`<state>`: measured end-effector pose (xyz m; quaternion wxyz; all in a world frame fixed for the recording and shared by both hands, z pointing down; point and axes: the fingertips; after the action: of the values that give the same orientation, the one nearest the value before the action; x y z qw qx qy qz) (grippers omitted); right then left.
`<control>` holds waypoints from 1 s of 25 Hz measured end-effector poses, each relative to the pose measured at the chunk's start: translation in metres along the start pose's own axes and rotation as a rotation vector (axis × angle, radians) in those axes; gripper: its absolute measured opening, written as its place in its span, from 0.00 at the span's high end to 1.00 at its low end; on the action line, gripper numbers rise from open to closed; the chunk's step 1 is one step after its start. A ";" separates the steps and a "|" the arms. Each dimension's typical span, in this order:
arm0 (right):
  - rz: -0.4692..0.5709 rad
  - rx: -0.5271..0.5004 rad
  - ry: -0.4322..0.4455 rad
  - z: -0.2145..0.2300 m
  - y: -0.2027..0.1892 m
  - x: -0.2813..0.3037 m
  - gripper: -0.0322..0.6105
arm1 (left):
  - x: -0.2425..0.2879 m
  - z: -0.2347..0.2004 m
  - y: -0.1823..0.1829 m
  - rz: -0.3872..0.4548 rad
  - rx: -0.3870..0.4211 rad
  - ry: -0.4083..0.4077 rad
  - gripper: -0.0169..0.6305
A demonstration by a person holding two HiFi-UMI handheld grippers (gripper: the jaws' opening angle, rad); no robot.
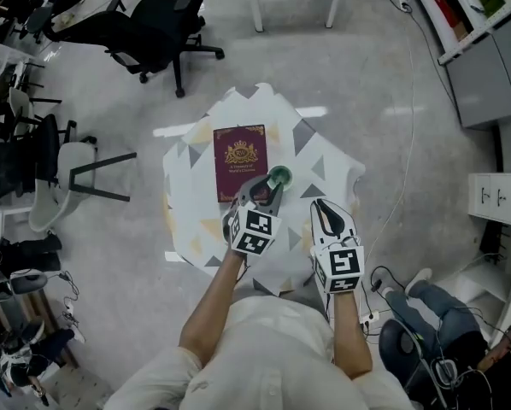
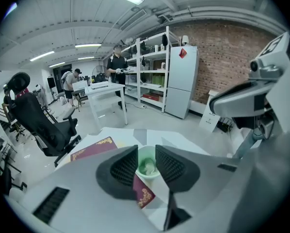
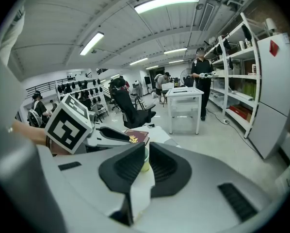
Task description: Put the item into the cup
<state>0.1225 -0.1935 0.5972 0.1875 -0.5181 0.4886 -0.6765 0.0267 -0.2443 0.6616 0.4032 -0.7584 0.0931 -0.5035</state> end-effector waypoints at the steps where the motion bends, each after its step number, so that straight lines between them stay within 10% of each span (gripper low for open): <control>1: 0.006 -0.005 -0.005 -0.001 0.004 -0.002 0.90 | -0.006 0.001 0.005 0.017 -0.001 -0.004 0.78; 25: 0.142 -0.118 -0.083 -0.030 0.073 -0.067 0.90 | -0.147 0.032 0.069 0.350 0.008 -0.140 0.82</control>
<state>0.1036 -0.1619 0.5005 0.2242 -0.5201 0.5548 -0.6095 0.0023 -0.1930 0.5061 0.4931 -0.7622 0.1934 -0.3721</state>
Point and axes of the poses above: the fingertips, and each gripper's own axes: x forward along the fingers, z to its right, y out of its top, and after that the axes turned 13 degrees about -x, right-handed
